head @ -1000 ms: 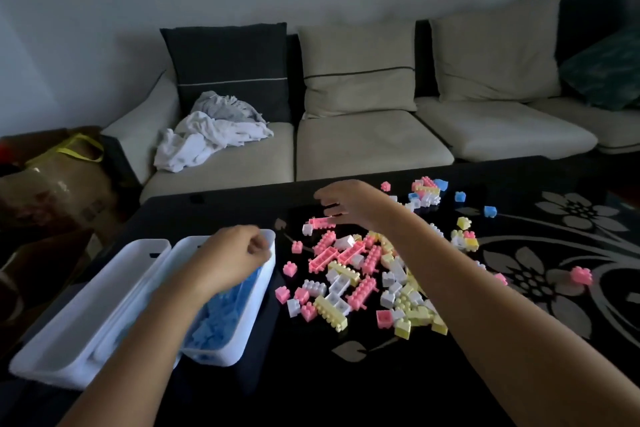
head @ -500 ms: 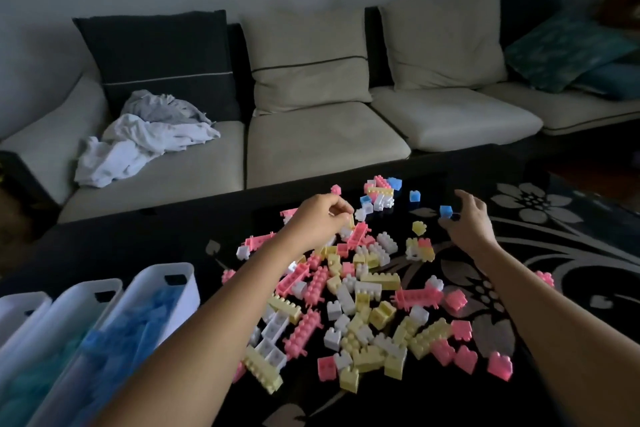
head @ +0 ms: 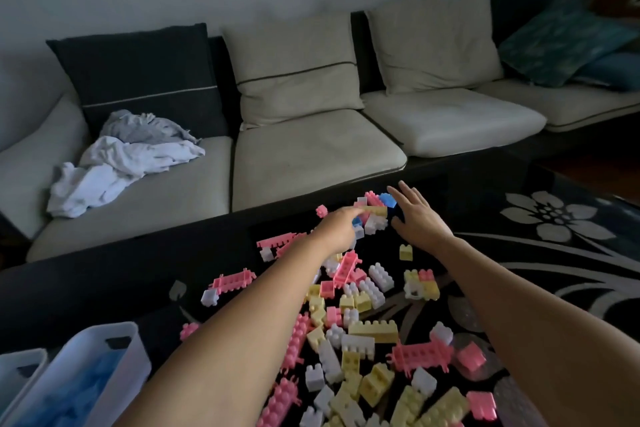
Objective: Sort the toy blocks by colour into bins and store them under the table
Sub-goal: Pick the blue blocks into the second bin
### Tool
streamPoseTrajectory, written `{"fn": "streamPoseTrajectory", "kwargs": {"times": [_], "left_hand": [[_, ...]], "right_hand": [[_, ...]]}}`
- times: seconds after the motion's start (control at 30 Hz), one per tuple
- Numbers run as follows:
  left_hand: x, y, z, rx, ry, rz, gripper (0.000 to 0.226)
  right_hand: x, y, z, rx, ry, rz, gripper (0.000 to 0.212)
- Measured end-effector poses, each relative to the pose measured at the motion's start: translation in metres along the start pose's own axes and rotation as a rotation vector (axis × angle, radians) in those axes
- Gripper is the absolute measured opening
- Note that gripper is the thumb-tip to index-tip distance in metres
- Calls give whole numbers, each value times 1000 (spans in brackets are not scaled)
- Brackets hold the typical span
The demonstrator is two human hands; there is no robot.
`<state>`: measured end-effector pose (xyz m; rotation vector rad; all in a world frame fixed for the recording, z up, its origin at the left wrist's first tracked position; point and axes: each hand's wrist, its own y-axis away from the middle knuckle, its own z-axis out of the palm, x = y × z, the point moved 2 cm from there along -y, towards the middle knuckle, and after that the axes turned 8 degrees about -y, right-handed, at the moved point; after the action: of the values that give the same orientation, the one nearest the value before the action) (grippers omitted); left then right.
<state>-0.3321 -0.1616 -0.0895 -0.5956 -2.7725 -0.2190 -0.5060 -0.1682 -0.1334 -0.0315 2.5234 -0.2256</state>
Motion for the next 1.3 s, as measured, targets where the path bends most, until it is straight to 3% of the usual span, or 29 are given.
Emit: {"fn": "streamPoseTrajectory", "kwargs": {"times": [0.17, 0.33, 0.53, 0.6, 0.7, 0.77, 1.03, 1.17, 1.3], "left_hand": [[-6, -9, 10, 35, 29, -32, 47], [-5, -7, 6, 100, 6, -46, 20], [2, 1, 14, 55, -3, -114, 22], [1, 11, 16, 172, 77, -132, 23], [4, 38, 10, 479, 243, -138, 23], [6, 57, 8, 537, 383, -152, 24], [15, 127, -5, 386, 814, -254, 31], [11, 167, -14, 333, 839, -251, 24], [-8, 207, -27, 358, 804, -233, 16]], "right_hand": [[0, -19, 1, -95, 38, -81, 59], [-1, -11, -1, 65, -52, -64, 33], [-4, 27, -1, 197, -59, 16, 31], [-5, 43, -2, 214, -69, 67, 32], [-4, 65, -3, 223, -124, 98, 30], [-5, 81, -5, 217, -172, 85, 29], [-18, 145, -24, 315, -487, 192, 25], [-22, 165, -32, 255, -618, 254, 24], [-39, 175, -51, 278, -1094, 405, 29]]}}
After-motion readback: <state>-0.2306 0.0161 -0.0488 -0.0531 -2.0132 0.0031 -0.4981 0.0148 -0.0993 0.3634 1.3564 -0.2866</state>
